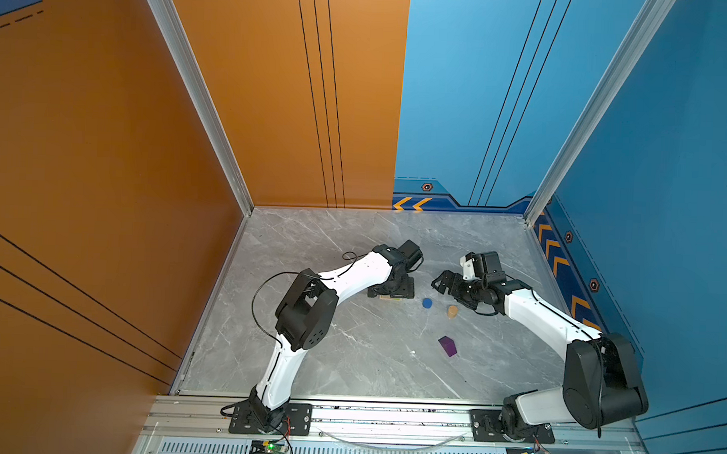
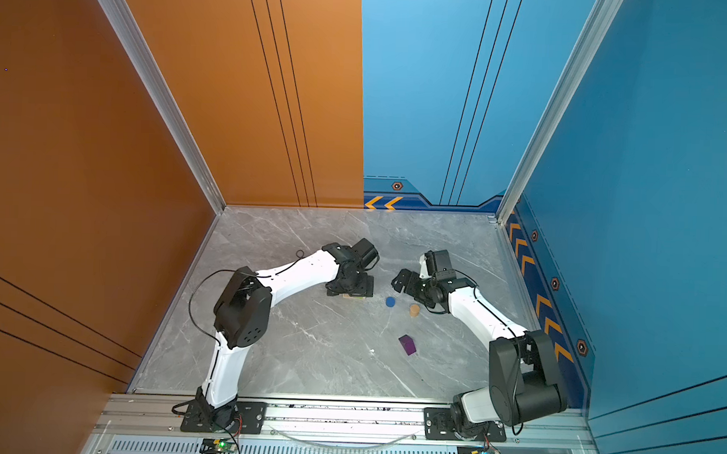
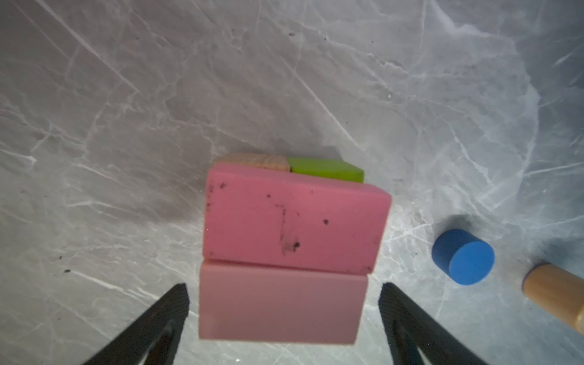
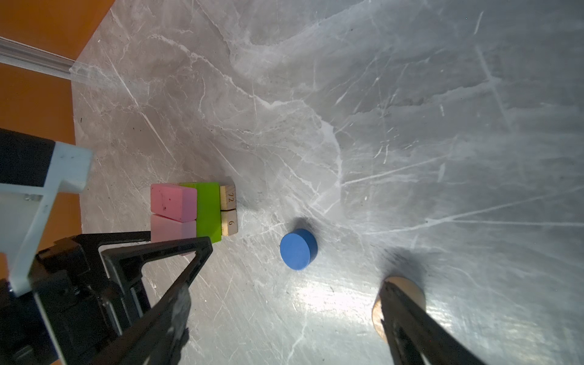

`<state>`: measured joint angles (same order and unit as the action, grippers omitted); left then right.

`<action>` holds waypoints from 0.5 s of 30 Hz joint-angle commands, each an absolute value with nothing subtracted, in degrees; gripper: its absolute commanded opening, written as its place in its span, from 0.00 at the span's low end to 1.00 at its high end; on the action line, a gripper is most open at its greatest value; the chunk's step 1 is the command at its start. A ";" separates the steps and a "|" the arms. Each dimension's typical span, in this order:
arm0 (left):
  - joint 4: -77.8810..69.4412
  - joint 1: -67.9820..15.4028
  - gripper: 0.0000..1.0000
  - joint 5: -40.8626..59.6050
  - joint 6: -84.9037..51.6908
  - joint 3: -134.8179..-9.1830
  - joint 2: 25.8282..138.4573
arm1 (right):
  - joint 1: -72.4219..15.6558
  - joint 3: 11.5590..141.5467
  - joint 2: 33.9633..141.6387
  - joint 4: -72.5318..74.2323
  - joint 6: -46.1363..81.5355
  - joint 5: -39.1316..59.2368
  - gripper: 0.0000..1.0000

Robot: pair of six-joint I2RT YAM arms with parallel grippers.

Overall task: Build the wood block tower
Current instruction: 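Open the left gripper and raise it while the right gripper moves toward the tower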

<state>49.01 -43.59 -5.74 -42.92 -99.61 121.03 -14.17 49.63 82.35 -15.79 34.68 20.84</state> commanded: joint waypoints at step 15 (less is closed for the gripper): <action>50.12 -39.03 0.52 -2.93 -37.73 -94.74 98.21 | -16.53 56.43 81.85 -22.33 38.23 21.42 0.61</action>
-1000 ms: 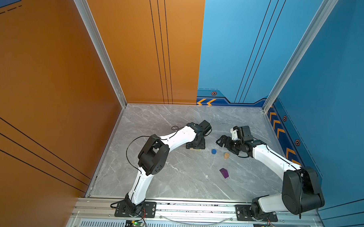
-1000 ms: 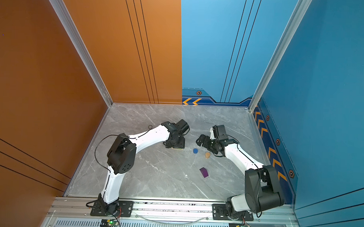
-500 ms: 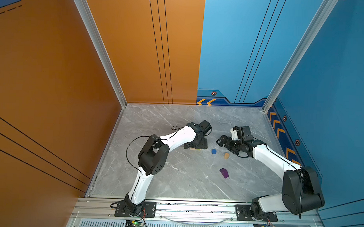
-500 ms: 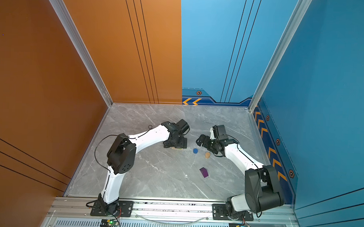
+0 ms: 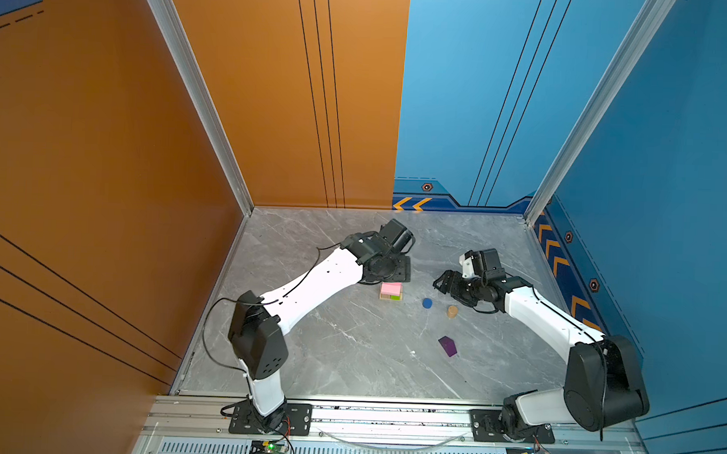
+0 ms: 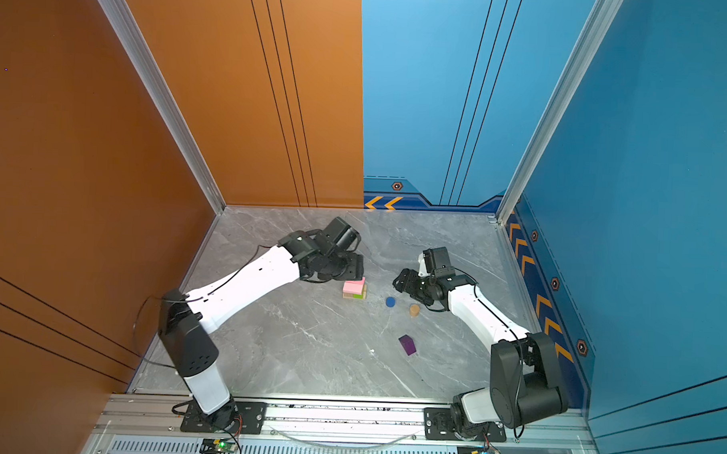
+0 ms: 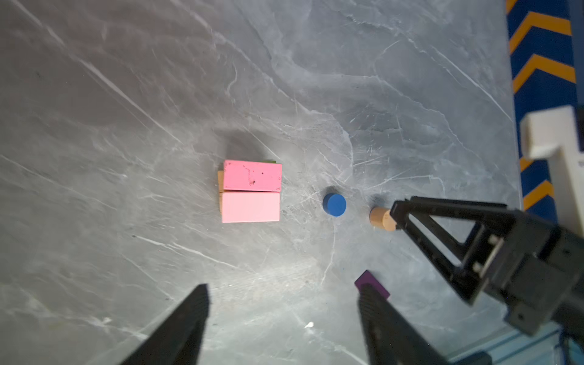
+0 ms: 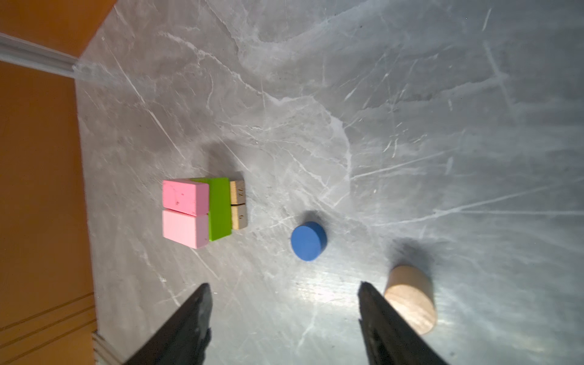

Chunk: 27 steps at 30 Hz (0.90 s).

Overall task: Build the wood block tower
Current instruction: 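Open the left gripper and raise it while the right gripper moves toward the tower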

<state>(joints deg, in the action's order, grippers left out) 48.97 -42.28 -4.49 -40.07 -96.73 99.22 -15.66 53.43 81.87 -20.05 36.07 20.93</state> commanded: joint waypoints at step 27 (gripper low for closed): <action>40.50 -23.64 0.00 15.38 -32.94 -86.84 109.41 | -26.45 79.66 107.22 -28.59 42.45 21.91 0.00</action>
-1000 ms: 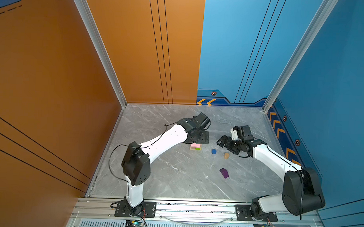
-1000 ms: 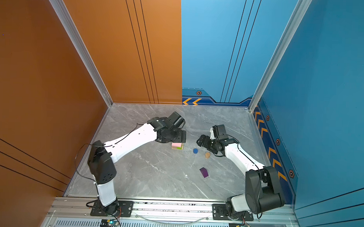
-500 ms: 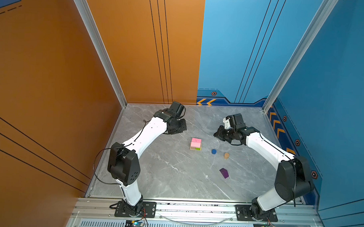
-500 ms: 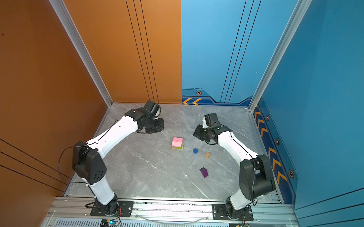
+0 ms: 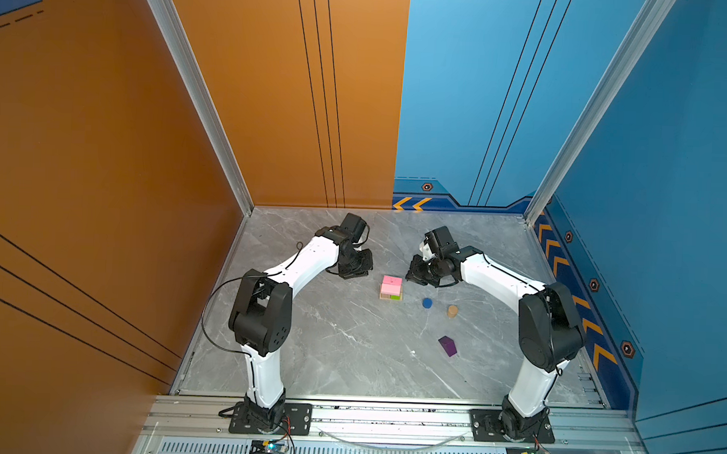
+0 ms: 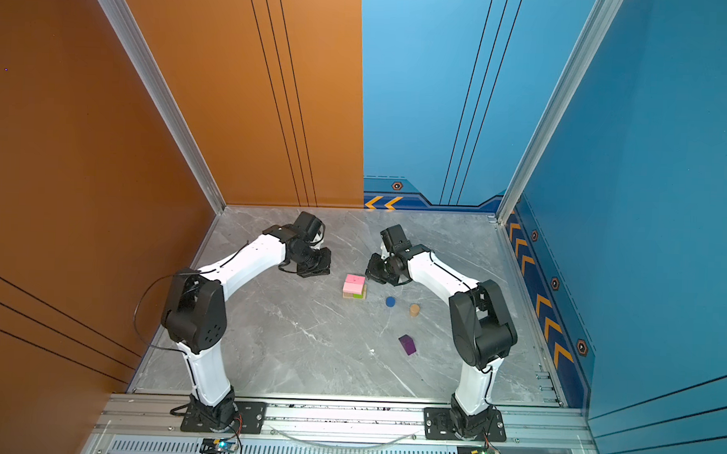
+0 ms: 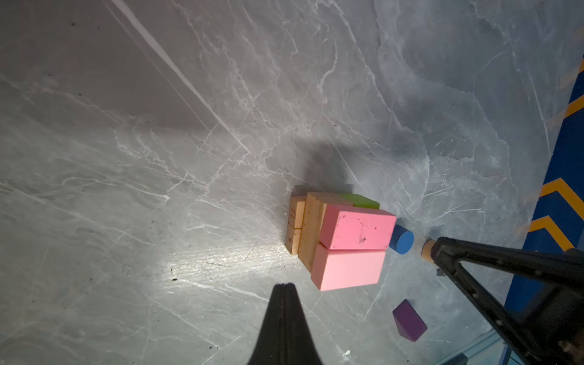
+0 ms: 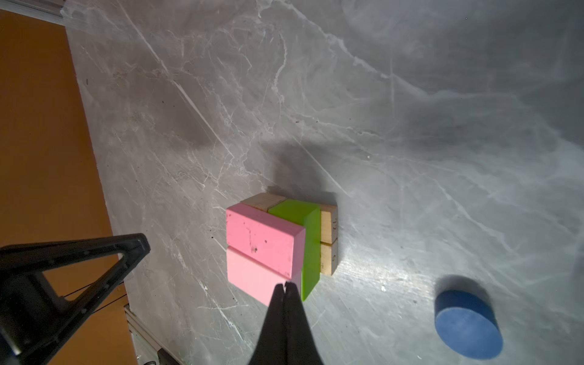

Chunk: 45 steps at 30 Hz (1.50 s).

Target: Build the wood block tower

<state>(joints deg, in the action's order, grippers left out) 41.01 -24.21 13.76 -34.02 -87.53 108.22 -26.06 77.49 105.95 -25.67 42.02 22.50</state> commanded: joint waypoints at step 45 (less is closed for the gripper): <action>40.34 -25.92 0.00 15.31 -33.56 -86.22 112.02 | -26.81 84.01 112.50 -31.38 42.14 20.66 0.00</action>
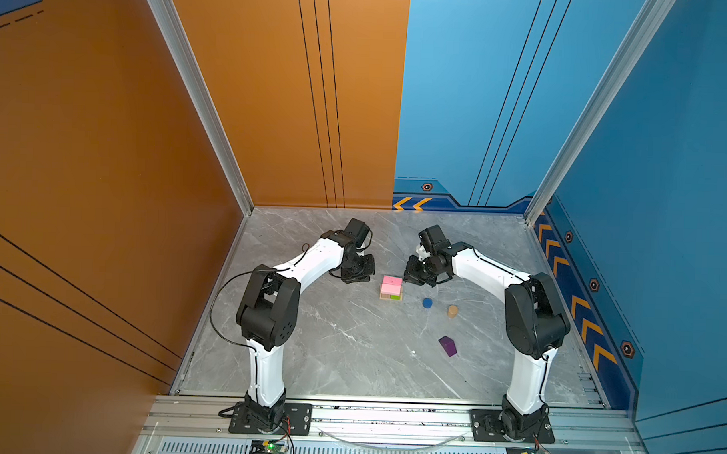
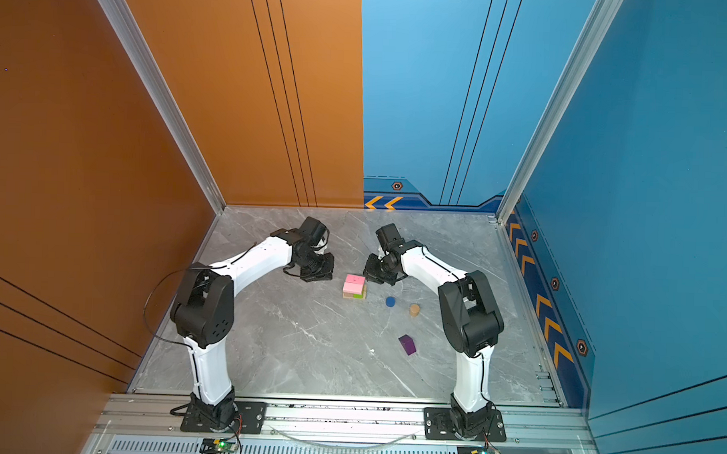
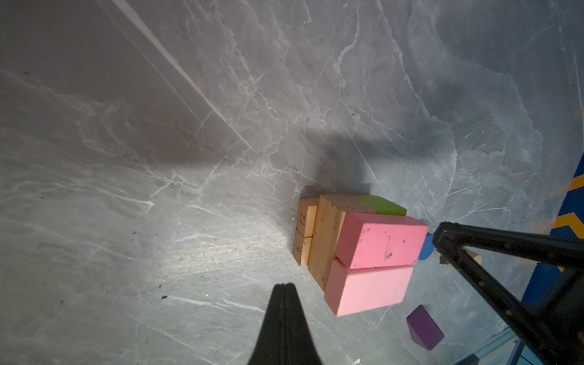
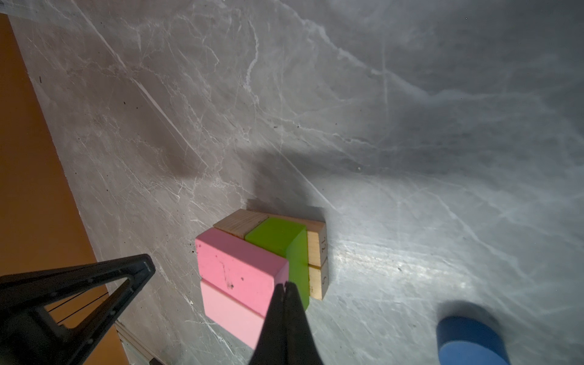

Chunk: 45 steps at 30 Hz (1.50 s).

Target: Build the wood block tower

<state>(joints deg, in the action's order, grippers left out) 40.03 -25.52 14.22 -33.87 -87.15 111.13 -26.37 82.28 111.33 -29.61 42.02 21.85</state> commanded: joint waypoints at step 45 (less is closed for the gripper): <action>40.32 -25.56 0.00 15.64 -33.48 -85.66 111.90 | -26.37 83.09 109.94 -31.60 42.27 18.94 0.00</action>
<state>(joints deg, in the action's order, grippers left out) 40.01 -25.56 14.22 -33.87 -86.30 111.15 -26.63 84.20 111.33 -30.04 42.02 20.32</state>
